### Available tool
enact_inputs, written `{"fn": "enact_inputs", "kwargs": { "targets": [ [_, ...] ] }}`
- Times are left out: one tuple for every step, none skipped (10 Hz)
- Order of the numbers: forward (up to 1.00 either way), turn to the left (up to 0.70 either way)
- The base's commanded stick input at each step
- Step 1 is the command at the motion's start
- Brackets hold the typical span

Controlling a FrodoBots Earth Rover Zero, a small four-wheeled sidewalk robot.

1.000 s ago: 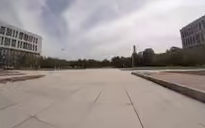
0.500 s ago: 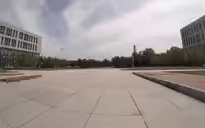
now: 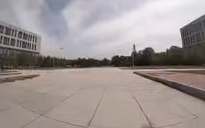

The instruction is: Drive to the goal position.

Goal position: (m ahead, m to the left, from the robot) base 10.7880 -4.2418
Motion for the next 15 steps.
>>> {"fn": "enact_inputs", "kwargs": {
  "targets": [
    [0.7, 0.0],
    [0.7, 0.0],
    [0.7, 0.0],
    [0.7, 0.0],
    [0.7, 0.0],
    [0.7, 0.0],
    [0.7, 0.0],
    [0.7, 0.0],
    [0.7, 0.0],
    [0.7, 0.0],
    [0.7, 0.0],
    [0.7, 0.0],
    [0.7, 0.0],
    [0.7, 0.0],
    [0.7, 0.0]
  ]
}}
